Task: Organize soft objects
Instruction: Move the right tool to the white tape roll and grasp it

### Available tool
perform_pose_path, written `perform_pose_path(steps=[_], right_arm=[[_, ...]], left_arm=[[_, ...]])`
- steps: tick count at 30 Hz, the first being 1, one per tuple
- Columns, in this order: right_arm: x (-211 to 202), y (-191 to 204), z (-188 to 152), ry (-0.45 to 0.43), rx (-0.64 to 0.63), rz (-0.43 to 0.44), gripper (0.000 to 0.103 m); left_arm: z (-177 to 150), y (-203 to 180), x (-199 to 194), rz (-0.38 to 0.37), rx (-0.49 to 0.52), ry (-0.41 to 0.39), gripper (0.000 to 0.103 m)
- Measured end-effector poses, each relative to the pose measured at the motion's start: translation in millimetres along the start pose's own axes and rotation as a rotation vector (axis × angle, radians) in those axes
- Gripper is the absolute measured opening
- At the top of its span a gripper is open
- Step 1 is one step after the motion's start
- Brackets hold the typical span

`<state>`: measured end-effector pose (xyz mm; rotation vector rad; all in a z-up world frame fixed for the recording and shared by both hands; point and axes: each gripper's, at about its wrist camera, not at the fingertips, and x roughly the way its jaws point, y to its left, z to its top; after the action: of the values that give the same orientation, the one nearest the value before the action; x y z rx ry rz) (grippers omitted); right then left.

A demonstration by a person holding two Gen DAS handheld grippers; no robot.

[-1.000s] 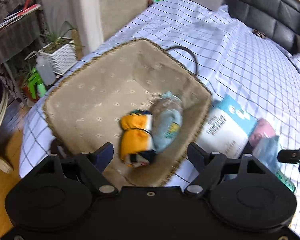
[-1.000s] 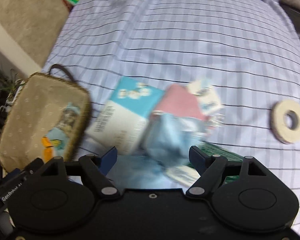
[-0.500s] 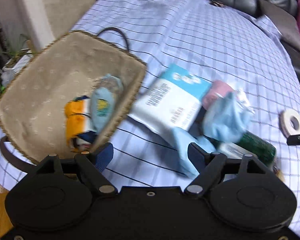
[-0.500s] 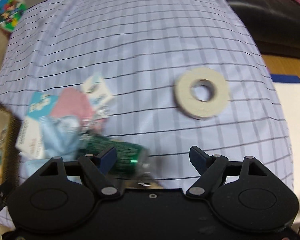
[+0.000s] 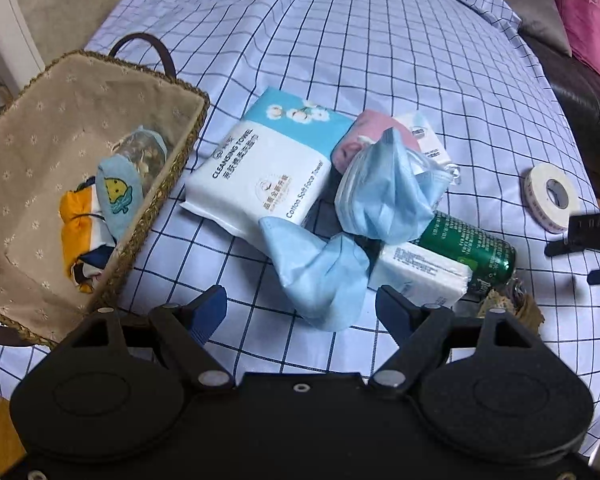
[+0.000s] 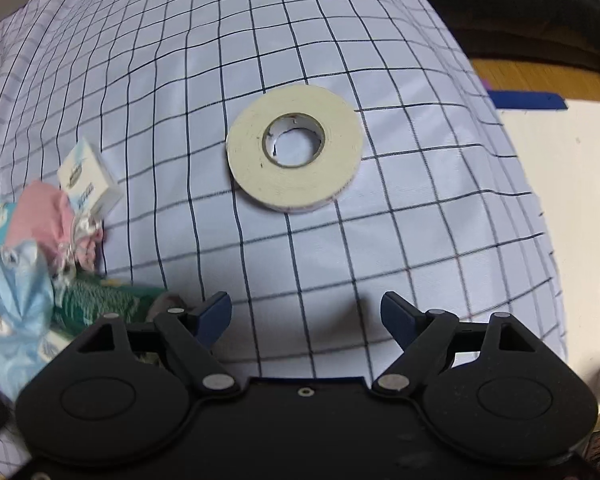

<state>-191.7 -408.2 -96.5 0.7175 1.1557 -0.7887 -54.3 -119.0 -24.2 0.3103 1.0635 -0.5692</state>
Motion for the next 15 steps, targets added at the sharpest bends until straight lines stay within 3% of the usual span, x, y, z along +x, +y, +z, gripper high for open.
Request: perform_pose_path(steps=[4,10,15], right_arm=[[11,5,25,-0.013,0.040,0.025,0.091],[36,18,64,-0.077,0.059,-0.066,0.097],[56,22,77,-0.097,0.050,-0.114,0.103]], left_arm=[[0,6,6,0.012,-0.021,0.017,0.078],[3,12,14,0.014,-0.057,0.038,0.078],[2,11,19,0.030,-0.057,0.046,0.078]])
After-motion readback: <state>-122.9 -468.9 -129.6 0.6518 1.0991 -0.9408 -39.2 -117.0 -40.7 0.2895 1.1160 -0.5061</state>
